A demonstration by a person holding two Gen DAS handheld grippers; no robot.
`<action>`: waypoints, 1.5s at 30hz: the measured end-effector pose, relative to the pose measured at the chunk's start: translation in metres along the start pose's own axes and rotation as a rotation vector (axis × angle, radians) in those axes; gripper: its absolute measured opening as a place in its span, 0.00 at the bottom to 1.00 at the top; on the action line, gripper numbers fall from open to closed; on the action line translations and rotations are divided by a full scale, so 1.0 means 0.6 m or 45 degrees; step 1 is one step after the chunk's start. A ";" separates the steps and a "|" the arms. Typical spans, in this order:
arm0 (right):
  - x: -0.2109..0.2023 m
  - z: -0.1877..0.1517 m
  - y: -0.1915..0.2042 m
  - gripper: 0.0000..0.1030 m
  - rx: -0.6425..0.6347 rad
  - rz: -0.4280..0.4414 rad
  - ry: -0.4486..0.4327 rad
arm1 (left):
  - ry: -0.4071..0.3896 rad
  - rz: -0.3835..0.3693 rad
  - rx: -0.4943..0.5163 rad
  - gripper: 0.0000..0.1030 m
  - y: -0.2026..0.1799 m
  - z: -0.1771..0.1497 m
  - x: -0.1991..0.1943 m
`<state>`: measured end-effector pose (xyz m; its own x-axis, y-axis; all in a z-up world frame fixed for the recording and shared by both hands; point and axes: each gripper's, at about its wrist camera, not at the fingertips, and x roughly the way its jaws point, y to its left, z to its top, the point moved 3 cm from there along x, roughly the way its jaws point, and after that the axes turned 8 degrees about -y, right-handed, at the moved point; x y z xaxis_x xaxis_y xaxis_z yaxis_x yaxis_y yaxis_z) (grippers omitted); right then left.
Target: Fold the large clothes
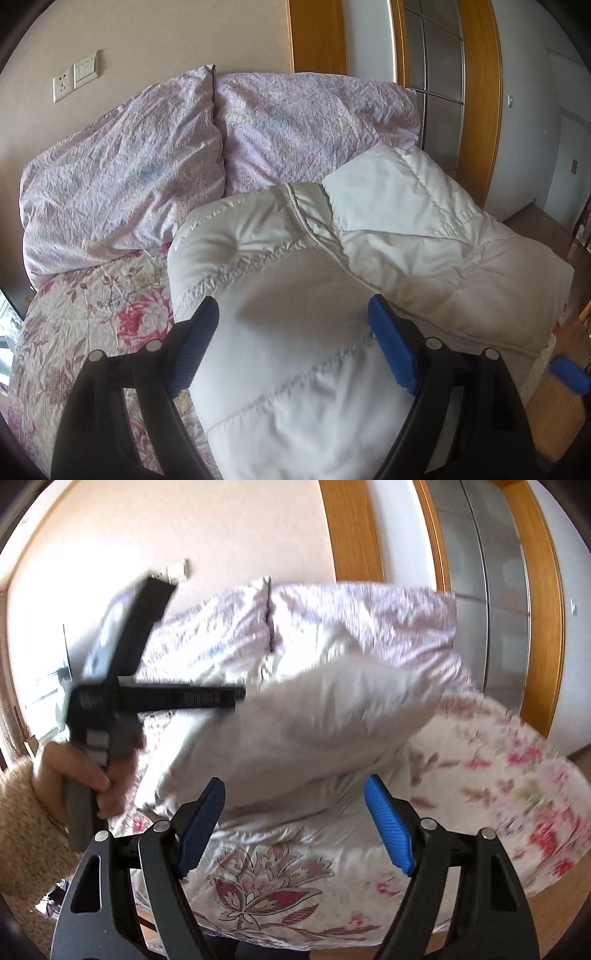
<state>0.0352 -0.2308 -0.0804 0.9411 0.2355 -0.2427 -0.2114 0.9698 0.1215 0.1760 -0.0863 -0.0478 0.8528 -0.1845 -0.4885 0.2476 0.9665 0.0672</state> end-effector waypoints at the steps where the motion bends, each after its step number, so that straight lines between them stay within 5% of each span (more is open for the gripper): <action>1: -0.006 0.017 0.000 0.77 -0.008 0.002 -0.024 | -0.001 0.000 -0.005 0.81 0.002 -0.002 -0.003; 9: 0.058 0.133 0.018 0.75 -0.052 0.045 -0.043 | 0.000 -0.023 -0.068 0.83 0.021 -0.021 -0.024; 14: 0.158 0.187 0.040 0.64 -0.055 0.059 0.009 | 0.003 -0.030 -0.082 0.83 0.026 -0.025 -0.025; 23: 0.280 0.257 0.025 0.55 0.090 -0.002 0.080 | 0.020 -0.049 -0.115 0.84 0.033 -0.029 -0.021; 31: 0.351 0.178 -0.042 0.55 0.011 -0.225 0.194 | 0.052 -0.076 -0.148 0.88 0.036 -0.035 -0.010; 45: 0.348 0.092 -0.152 0.55 0.204 -0.197 0.201 | 0.029 -0.049 -0.152 0.90 0.027 0.008 0.010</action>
<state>0.2654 -0.2736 -0.0891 0.9034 0.1047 -0.4159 -0.0120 0.9756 0.2193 0.1875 -0.0724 -0.0453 0.8328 -0.2191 -0.5084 0.2222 0.9734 -0.0556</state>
